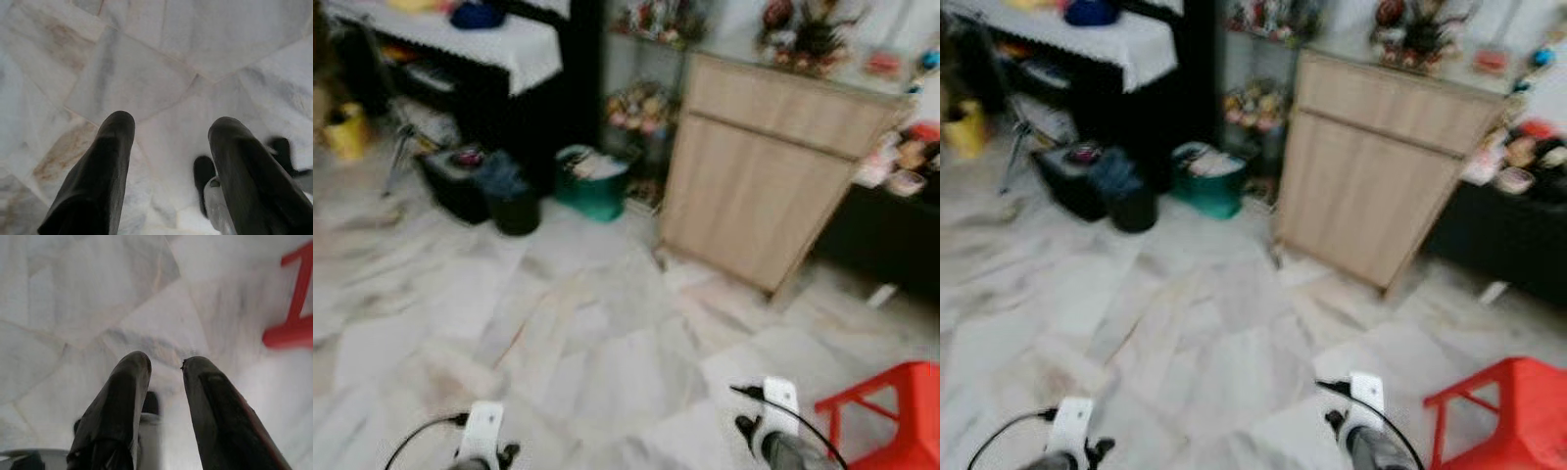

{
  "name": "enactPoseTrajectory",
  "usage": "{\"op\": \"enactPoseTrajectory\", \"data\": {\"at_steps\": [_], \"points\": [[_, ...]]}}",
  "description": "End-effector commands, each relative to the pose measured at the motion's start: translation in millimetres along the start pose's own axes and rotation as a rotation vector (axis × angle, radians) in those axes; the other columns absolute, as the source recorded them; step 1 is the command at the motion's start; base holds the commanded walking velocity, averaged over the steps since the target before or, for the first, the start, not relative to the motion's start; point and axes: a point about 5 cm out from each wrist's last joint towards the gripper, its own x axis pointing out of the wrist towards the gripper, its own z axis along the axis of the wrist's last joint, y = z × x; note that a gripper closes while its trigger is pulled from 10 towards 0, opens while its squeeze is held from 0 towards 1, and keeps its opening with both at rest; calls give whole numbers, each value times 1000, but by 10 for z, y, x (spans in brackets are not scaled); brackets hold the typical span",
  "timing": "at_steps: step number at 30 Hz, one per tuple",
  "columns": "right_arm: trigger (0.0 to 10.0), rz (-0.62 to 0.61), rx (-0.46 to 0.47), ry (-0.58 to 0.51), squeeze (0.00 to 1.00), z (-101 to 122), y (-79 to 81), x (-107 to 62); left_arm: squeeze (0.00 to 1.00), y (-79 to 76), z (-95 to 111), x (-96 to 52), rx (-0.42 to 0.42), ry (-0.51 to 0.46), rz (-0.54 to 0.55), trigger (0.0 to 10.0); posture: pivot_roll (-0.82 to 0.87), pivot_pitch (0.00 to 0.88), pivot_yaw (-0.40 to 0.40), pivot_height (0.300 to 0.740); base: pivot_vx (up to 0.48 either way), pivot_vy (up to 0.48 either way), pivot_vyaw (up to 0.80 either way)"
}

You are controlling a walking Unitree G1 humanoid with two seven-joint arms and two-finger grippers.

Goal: Hang keys on a hook

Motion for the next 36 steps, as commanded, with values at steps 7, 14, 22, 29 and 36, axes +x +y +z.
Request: {"op": "enactPoseTrajectory", "data": {"at_steps": [7,14,22,29,36], "points": [[10000,-27,8,-18,0,42,-79,-12,0,-68,-6,9,-2,16,-18,10000,49,0,-24,740,0,0,-744],[10000,-27,23,-10,0,27,-53,-7,0,-38,6,7,3,5,-13,10000,85,0,-30,740,0,0,-744],[10000,-13,97,-53,0,8,32,5,0,53,-20,-9,6,7,5,10000,107,0,-13,740,0,0,-558],[10000,-12,67,-44,0,-25,23,2,0,75,-70,-22,1,15,20,10000,97,0,-37,740,0,-157,0],[10000,-59,118,-78,0,-8,-105,-18,0,-50,-80,-14,10,8,-19,10000,88,0,-45,740,0,-281,0]]}}
